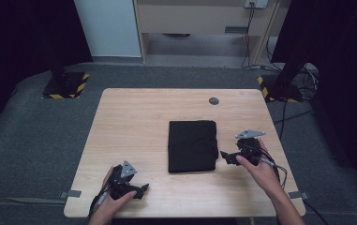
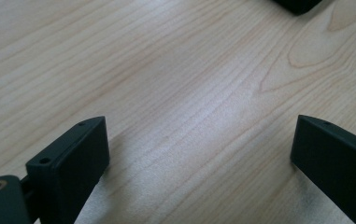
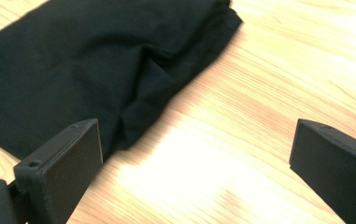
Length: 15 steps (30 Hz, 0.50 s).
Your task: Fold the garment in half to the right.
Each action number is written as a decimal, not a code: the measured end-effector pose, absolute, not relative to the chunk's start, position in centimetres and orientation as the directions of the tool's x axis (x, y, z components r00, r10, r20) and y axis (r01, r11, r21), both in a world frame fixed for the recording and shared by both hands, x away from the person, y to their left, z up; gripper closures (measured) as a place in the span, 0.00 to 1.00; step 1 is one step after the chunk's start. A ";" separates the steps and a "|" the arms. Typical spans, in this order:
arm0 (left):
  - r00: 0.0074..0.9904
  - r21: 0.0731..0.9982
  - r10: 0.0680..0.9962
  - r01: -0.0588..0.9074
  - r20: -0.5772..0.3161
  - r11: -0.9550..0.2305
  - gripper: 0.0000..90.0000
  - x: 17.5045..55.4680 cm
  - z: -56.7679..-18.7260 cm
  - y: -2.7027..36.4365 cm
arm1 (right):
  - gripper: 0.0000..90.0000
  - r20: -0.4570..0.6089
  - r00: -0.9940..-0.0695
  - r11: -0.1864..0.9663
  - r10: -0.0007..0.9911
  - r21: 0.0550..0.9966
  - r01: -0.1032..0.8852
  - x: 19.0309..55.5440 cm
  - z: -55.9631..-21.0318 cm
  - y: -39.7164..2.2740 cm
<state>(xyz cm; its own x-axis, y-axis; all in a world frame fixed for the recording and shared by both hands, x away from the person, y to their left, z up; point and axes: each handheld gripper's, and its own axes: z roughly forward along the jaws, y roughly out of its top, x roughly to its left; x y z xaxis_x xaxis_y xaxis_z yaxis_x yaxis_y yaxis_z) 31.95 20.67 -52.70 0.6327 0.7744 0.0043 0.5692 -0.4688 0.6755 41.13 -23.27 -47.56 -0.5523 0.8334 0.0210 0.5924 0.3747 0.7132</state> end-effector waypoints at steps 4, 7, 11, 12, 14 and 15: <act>0.632 0.683 0.775 0.566 0.001 -0.463 0.04 32.5 -51.8 20.8 | 0.03 0.039 -0.526 0.343 0.849 0.717 0.607 40.9 -48.0 -24.6; 0.636 0.673 0.772 0.563 0.020 -0.481 0.04 33.1 -51.4 20.8 | 0.03 0.042 -0.512 0.334 0.858 0.712 0.618 40.7 -48.4 -25.2; 0.619 0.632 0.785 0.594 0.036 -0.498 0.03 33.7 -51.4 21.0 | 0.03 0.032 -0.492 0.332 0.870 0.700 0.633 40.3 -48.9 -25.9; 0.615 0.632 0.788 0.597 0.035 -0.494 0.04 33.8 -51.4 21.1 | 0.03 0.041 -0.487 0.324 0.872 0.698 0.638 40.2 -49.1 -26.1; 0.610 0.634 0.792 0.605 0.020 -0.482 0.04 34.0 -51.5 21.5 | 0.03 0.040 -0.484 0.327 0.874 0.689 0.647 40.0 -49.4 -26.4; 0.609 0.633 0.793 0.606 0.019 -0.481 0.04 34.1 -51.6 21.7 | 0.03 0.040 -0.482 0.328 0.875 0.684 0.651 39.8 -49.6 -26.5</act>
